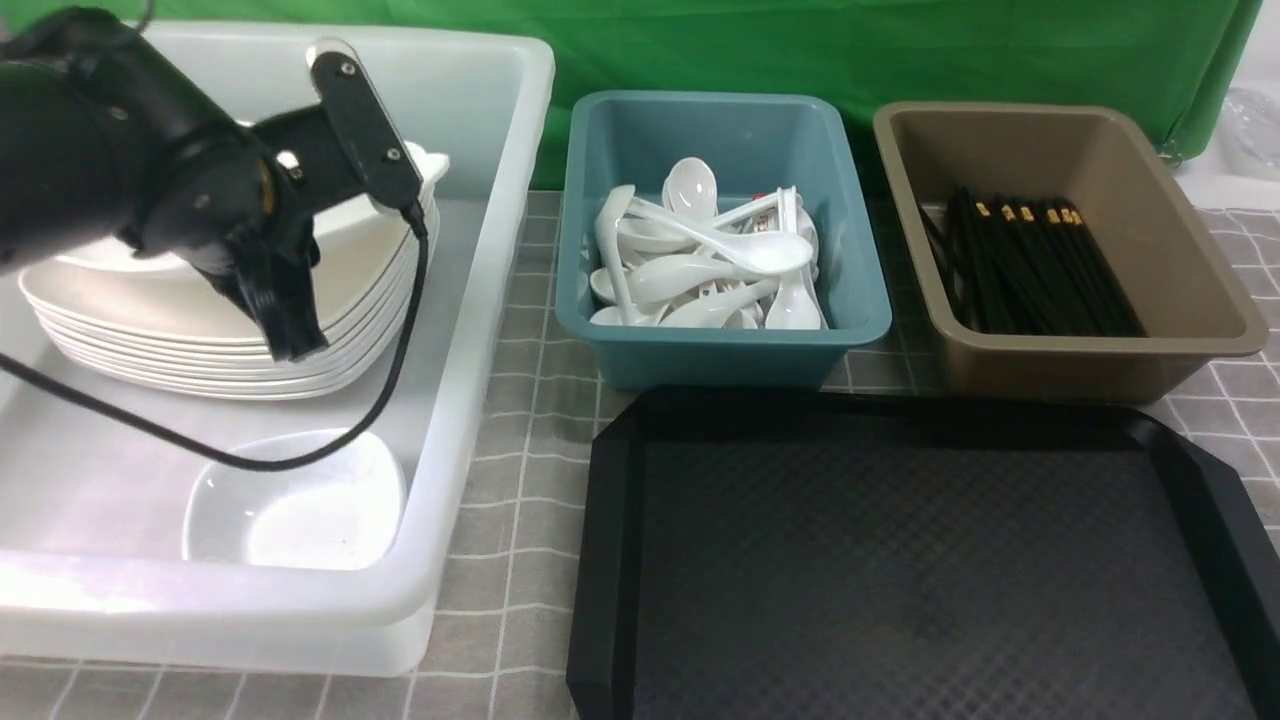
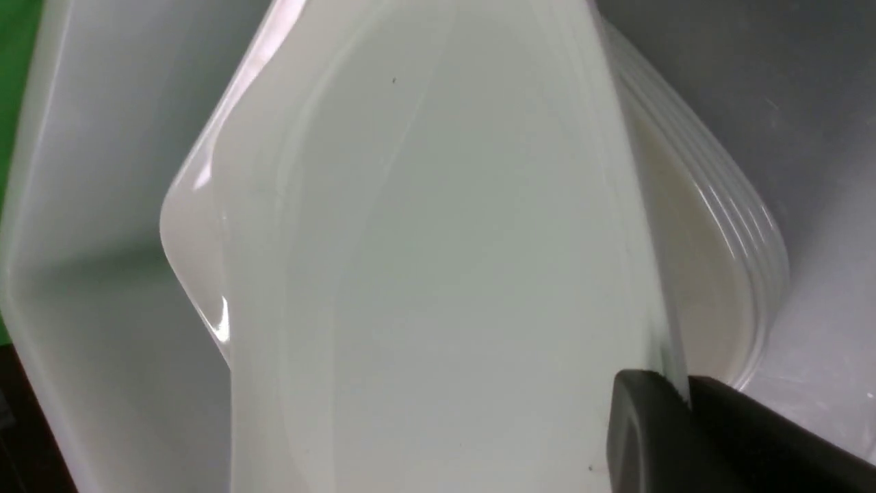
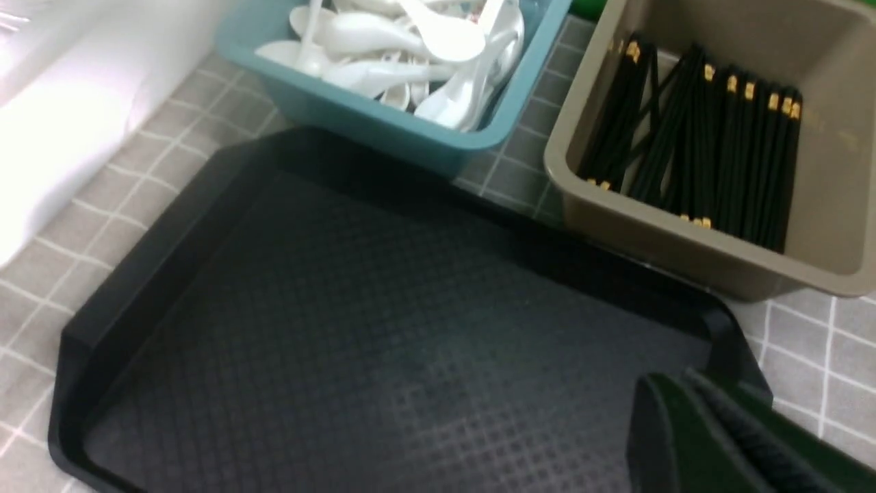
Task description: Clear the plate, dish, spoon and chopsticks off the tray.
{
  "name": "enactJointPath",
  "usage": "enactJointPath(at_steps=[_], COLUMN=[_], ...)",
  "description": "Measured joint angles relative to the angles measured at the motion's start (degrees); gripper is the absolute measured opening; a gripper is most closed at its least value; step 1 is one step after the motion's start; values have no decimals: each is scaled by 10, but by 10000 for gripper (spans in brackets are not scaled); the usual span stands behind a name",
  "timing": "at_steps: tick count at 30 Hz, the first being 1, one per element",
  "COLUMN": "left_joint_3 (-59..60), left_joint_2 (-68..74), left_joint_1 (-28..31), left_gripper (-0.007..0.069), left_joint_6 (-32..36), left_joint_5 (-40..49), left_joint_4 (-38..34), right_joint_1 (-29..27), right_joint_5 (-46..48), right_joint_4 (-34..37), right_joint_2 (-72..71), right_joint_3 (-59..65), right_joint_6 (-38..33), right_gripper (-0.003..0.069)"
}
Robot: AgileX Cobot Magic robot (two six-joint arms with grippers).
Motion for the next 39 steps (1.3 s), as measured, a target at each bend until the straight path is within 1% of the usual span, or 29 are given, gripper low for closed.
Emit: enactJointPath(at_steps=[2, 4, 5, 7, 12, 14, 17, 18, 20, 22, 24, 26, 27, 28, 29, 30, 31, 32, 33, 34, 35, 36, 37, 38, 39], left_joint_3=[-1, -1, -1, -1, -2, -2, -2, -2, -3, -3, -3, -3, -3, -3, -3, -4, -4, -4, -4, -3, 3, 14, 32, 51, 79], left_joint_2=[9, 22, 24, 36, 46, 52, 58, 58, 62, 62, 61, 49, 48, 25, 23, 9, -14, -26, -57, -67, -102, -144, -188, -227, -264], left_joint_1=[0, 0, 0, 0, 0, 0, 0, 0, 0, 0, -2, -6, -6, -12, -13, -19, -29, -34, -49, -55, -72, -93, -114, -132, -151], left_gripper=[27, 27, 27, 27, 36, 67, 140, 146, 261, 333, 374, 471, 471, 539, 545, 567, 588, 594, 594, 594, 582, 554, 507, 457, 385], left_joint_6=[-19, -61, -64, -93, -113, -118, -121, -122, -135, -138, -140, -144, -144, -146, -147, -148, -149, -149, -147, -146, -140, -137, -136, -135, -134], left_joint_5=[-1, -5, -5, -8, -33, -51, -63, -63, -64, -64, -64, -63, -63, -53, -51, -43, -23, -16, -7, -6, -11, -26, -47, -66, -86], left_joint_4=[6, 23, 26, 35, 35, 37, 41, 41, 41, 41, 39, 26, 25, -3, -7, -24, -68, -87, -136, -150, -183, -220, -243, -258, -271], right_joint_1=[0, 0, 0, 0, 0, 0, 0, 0, 0, 0, 0, 0, 0, 0, 0, 0, 0, 0, 0, 0, 0, 0, 0, 0, 0], right_joint_5=[4, 9, 9, 12, 18, 22, 30, 31, 46, 50, 50, 51, 51, 51, 51, 51, 51, 51, 51, 51, 51, 51, 51, 51, 51], right_joint_4=[2, 11, 12, 27, 50, 64, 81, 82, 99, 104, 107, 113, 114, 115, 115, 116, 116, 116, 117, 117, 117, 117, 117, 117, 117], right_joint_2=[0, 0, 0, 0, 0, 0, 0, 0, 0, 0, 0, 0, 0, 0, 0, 0, 0, 0, 0, 0, 0, 0, 0, 0, 0], right_joint_3=[0, 0, 0, 0, 0, 0, 0, 0, 0, 0, 0, 0, 0, 0, 0, 0, 0, 0, 0, 0, 0, 0, 0, 0, 0], right_joint_6=[0, -3, -3, -15, -28, -32, -39, -40, -47, -49, -51, -55, -55, -56, -56, -57, -57, -57, -57, -57, -57, -57, -57, -57, -57], right_gripper=[22, 22, 22, 22, 22, 22, 22, 22, 22, 22, 22, 22, 22, 22, 22, 24, 26, 27, 28, 28, 30, 33, 34, 36, 37])
